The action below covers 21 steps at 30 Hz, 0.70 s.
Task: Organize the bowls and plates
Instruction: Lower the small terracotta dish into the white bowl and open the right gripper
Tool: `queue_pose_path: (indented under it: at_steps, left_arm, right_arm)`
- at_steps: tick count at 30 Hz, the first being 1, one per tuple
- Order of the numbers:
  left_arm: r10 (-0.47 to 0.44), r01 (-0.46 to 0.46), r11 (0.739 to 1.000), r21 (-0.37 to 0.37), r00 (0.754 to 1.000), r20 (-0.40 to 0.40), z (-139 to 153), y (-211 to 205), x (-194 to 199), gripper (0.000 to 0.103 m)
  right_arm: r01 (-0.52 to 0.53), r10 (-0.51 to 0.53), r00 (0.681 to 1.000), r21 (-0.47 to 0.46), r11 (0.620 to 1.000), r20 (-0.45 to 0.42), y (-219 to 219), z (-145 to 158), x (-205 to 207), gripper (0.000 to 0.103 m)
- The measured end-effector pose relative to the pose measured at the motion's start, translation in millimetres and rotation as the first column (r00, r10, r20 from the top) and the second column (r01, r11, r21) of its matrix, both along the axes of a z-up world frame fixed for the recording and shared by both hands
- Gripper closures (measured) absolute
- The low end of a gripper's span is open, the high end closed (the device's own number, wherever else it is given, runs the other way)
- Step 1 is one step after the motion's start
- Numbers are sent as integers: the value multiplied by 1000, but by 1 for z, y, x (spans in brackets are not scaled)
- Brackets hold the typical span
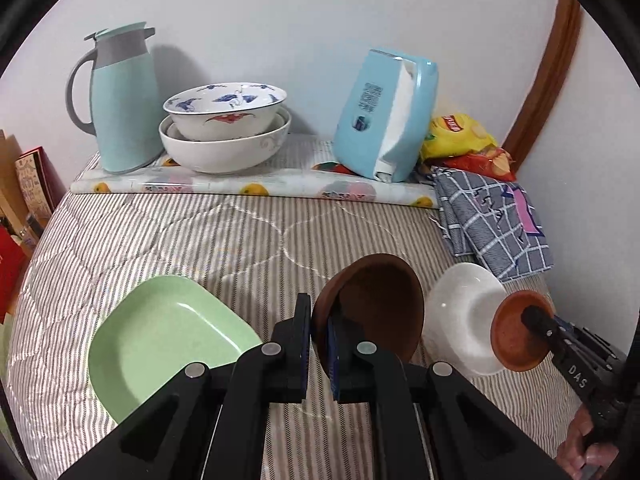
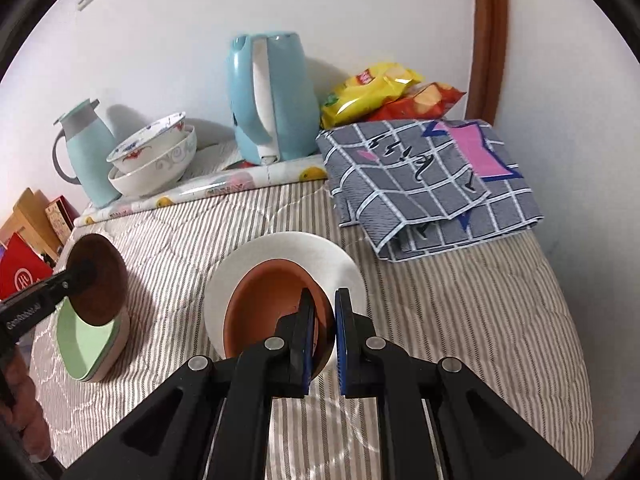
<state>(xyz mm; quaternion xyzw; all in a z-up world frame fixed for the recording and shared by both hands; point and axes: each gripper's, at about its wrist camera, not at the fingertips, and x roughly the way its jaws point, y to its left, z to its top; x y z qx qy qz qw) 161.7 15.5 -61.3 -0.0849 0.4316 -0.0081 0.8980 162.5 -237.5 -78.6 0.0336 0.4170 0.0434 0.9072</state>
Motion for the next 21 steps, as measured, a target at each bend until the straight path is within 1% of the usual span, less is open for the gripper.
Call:
queue_pose_path:
  at_steps: [8,16,19,21]
  left_arm:
    - [15,-16,1000,-7,1000,-24,-11,7,14,95]
    - [17,-18,1000,-15,998,-53,-25,8,26,95]
    - [17,-18,1000,-15,998,-60,-27,8,28,95]
    - [18,-19,1000,-18,998,-63,-29,9,29,95]
  right_arm:
    - [-5,4,998,-14,1000,-55,13,-22,25,93]
    - [-21,20,997,-21,1000,-79,20,-35,42,93]
    - [-26,22,996,-49,998,-85,22,-40,46,93]
    - [-32,27,995,-50,998,-94,23,-43,48,93]
